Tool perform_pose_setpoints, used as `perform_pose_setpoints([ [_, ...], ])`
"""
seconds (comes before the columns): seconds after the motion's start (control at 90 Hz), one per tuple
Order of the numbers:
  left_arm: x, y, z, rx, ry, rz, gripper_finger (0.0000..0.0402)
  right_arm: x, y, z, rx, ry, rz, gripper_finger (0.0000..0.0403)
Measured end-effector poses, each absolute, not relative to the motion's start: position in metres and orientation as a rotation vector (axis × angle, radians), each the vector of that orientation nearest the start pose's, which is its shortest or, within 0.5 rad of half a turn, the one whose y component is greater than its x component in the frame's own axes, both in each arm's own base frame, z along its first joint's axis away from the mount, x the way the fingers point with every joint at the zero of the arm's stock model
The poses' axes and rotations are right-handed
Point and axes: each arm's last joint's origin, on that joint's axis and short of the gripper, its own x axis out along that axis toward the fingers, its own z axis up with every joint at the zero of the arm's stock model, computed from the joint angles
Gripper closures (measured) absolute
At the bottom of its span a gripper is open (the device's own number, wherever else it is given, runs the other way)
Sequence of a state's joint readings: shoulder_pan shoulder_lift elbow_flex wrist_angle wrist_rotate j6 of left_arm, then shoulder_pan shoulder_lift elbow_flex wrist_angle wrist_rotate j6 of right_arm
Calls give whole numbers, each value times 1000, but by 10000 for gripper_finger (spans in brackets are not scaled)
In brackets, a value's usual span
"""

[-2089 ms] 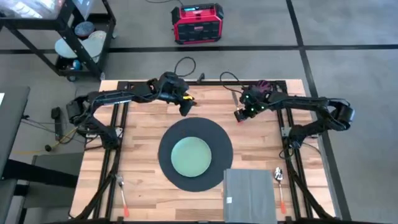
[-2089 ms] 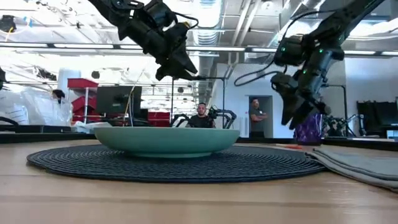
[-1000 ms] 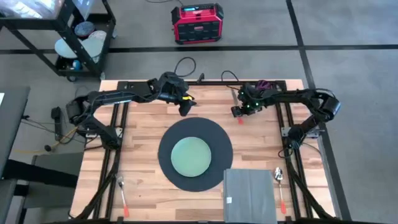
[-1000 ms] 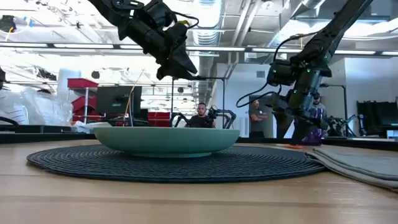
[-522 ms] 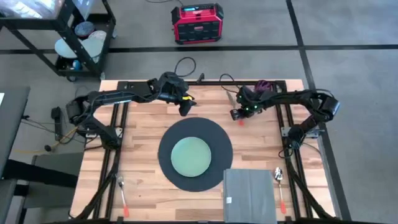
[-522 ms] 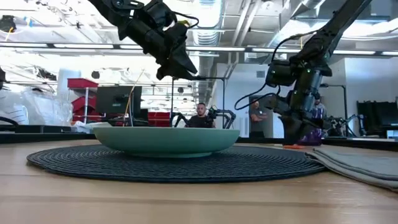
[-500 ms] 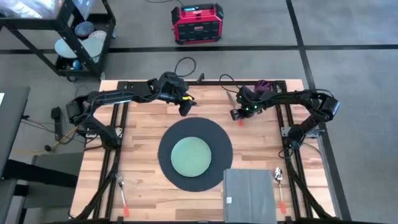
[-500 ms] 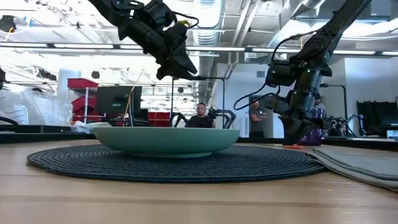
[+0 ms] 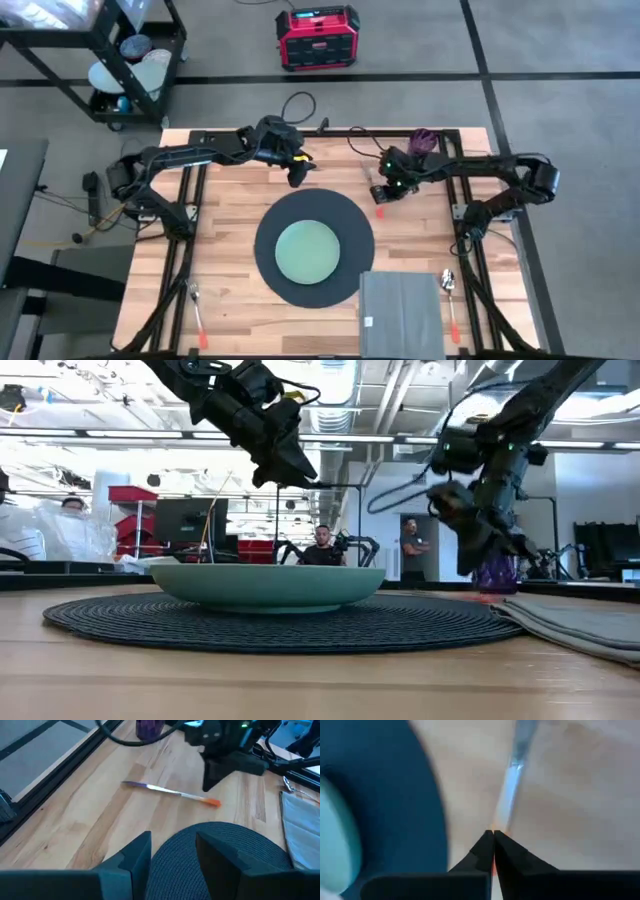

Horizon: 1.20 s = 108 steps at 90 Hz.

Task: Set table place
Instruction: Put the orange knife on the blue placemat to the right of the green plate

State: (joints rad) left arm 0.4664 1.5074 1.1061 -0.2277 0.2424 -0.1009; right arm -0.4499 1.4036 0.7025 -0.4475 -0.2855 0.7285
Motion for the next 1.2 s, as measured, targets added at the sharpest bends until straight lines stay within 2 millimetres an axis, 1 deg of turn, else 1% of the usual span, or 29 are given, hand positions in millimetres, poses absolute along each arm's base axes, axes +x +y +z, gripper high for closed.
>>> perform_pose_setpoints([
  [0.111,298,142,270,-316,581,247,263,228,-83,179,1045,959,-476,402],
  [0.189,298,142,270,-316,580,247,263,233,-74,183,991,951,-474,402],
  [0.267,298,142,270,-316,580,247,263,235,-68,182,927,966,-475,402],
  [0.333,298,142,270,-316,580,247,263,237,-67,178,903,988,-461,397],
  [0.444,298,142,270,-317,581,247,263,239,-68,168,927,1035,-447,370],
  [0.567,298,142,270,-314,584,245,263,240,-74,159,936,1076,-422,318],
  [0.7,297,142,270,-320,585,232,263,237,-86,153,975,1083,-468,259],
  [0.789,298,142,270,-319,581,232,263,233,-95,153,999,1077,-507,233],
  [0.911,298,142,270,-321,581,233,263,229,-105,152,977,1066,-537,223],
  [1.0,298,142,270,-322,582,233,263,229,-107,150,940,1073,-538,223],
  [1.111,297,141,269,-323,588,233,263,233,-109,149,920,1046,-526,222],
  [1.2,297,141,269,-325,591,233,263,235,-111,144,924,1047,-531,222],
])
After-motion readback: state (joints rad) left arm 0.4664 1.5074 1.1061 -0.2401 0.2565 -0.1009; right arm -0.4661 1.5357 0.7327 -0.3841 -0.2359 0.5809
